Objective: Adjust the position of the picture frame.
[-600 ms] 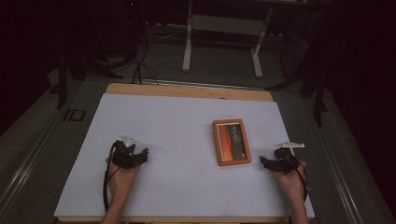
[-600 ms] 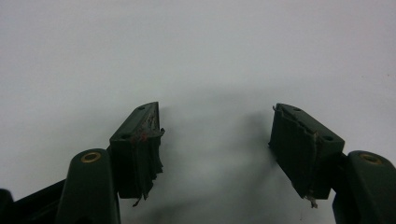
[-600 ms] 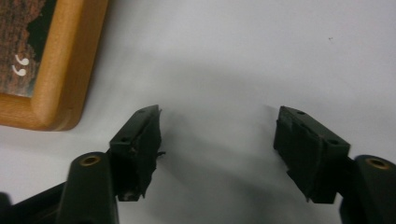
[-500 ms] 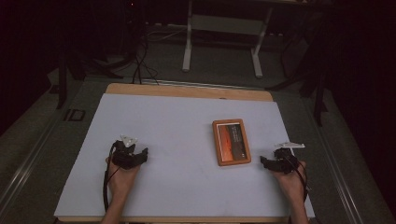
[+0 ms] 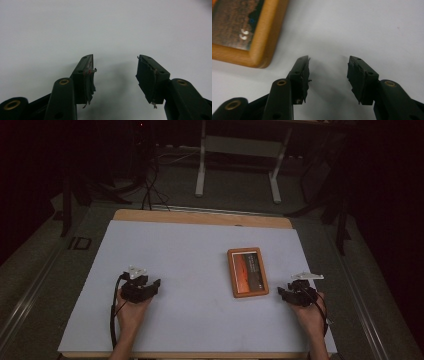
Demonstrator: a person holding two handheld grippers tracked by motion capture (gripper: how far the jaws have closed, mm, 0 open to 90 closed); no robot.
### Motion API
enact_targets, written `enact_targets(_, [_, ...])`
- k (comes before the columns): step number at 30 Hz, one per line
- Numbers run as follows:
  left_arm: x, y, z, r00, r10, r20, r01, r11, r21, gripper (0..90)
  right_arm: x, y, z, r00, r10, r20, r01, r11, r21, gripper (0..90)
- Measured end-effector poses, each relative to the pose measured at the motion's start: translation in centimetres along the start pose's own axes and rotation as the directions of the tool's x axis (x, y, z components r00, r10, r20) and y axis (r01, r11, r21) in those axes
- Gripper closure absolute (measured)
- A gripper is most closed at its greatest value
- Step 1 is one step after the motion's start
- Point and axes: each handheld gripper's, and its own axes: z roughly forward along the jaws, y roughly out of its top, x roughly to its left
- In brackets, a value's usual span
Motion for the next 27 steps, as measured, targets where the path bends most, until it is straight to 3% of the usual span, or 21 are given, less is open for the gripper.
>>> enact_targets(3, [-0.6, 0.4, -0.5, 0.9993, 0.027, 0.025, -0.027, 0.9996, -0.010, 48.6, 0.0, 0.4, -0.3, 0.9994, 0.003, -0.035, -0.003, 1.000, -0.019, 53.9])
enact_targets(8, [-1.3, 1.0, -0.9, 0.9977, 0.017, 0.066, -0.015, 0.9995, -0.026, 48.4, 0.1, 1.2, -0.8, 0.9980, -0.014, -0.061, 0.012, 0.999, -0.034, 56.1])
enact_targets(10, [-1.8, 1.2, -0.8, 0.9968, 0.033, 0.073, -0.032, 0.9993, -0.018, 48.4, 0.1, 1.8, -1.2, 0.9970, -0.017, -0.076, 0.014, 0.999, -0.042, 56.2])
enact_targets(15, [-3.2, 2.2, -0.5, 0.9933, 0.061, 0.098, -0.059, 0.9979, -0.026, 48.1, 0.6, 3.3, -1.7, 0.9955, -0.054, -0.078, 0.049, 0.997, -0.061, 55.1])
enact_targets(20, [-4.7, 3.1, 0.2, 0.9869, 0.094, 0.131, -0.091, 0.9954, -0.030, 47.0, 1.3, 4.4, -1.6, 0.9939, -0.063, -0.091, 0.056, 0.995, -0.079, 54.5])
enact_targets(22, [-5.8, 3.9, 0.7, 0.9814, 0.113, 0.155, -0.109, 0.9934, -0.036, 47.0, 1.5, 4.7, -1.4, 0.9929, -0.073, -0.094, 0.065, 0.995, -0.078, 54.4])
enact_targets(27, [-7.1, 4.9, 1.7, 0.9757, 0.096, 0.197, -0.092, 0.9954, -0.027, 46.7, 2.0, 5.2, -1.0, 0.9913, -0.066, -0.114, 0.055, 0.994, -0.096, 52.5])
